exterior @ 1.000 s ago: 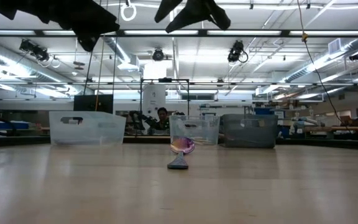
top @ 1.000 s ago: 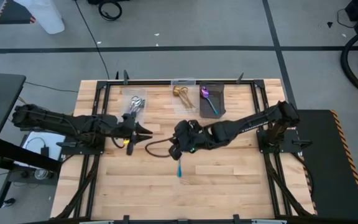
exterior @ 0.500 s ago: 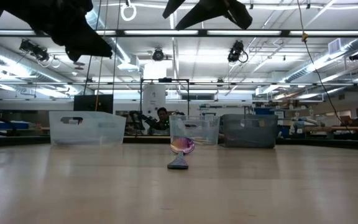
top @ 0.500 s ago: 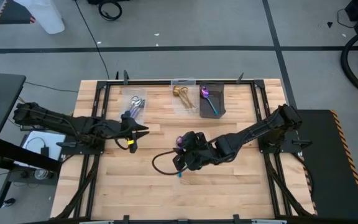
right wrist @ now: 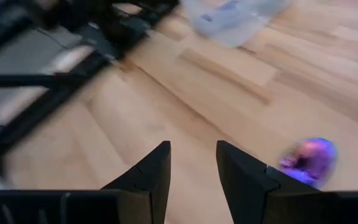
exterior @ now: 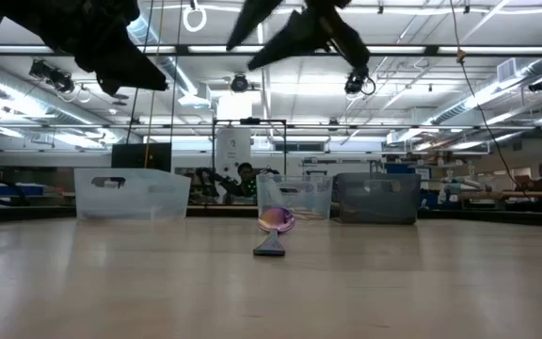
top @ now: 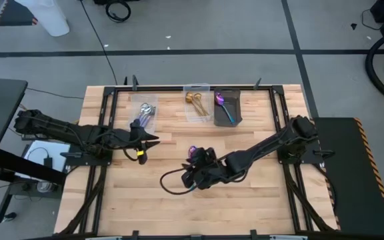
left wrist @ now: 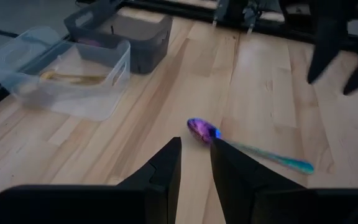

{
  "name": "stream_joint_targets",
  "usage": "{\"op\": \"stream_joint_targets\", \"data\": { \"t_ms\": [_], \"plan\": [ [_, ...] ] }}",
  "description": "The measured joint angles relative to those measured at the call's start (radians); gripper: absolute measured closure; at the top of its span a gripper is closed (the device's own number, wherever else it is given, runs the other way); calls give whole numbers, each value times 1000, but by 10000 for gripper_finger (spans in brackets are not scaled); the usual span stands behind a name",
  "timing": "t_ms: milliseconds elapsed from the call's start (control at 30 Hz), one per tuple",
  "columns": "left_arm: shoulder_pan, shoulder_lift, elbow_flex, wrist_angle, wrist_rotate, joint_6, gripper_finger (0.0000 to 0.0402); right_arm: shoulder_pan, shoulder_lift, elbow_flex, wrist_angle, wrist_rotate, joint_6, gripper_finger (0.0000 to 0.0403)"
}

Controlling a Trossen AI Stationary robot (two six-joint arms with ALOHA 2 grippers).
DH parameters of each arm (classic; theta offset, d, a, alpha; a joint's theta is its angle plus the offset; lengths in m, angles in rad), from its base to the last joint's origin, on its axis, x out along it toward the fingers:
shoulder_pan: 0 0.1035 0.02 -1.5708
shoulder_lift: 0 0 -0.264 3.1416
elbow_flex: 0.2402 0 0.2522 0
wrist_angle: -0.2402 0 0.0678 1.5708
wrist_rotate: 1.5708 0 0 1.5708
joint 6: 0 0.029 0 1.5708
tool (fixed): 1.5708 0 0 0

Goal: Sort silverware by color (type)
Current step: Put the blue spoon into the black bin

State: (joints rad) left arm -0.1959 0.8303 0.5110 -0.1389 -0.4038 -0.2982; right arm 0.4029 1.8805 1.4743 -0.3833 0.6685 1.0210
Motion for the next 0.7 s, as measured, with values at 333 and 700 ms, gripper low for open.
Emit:
{"op": "stream_joint_targets", "data": {
  "t_ms": [333, 700],
  "plan": [
    [2, -15, 0, -14, -1, -5, 308, -20, 99, 0, -36, -14, 25, 263],
    [10, -16, 0, -33, -4, -9, 308, -63, 206, 1, -135, -175, 111, 225]
  ]
}}
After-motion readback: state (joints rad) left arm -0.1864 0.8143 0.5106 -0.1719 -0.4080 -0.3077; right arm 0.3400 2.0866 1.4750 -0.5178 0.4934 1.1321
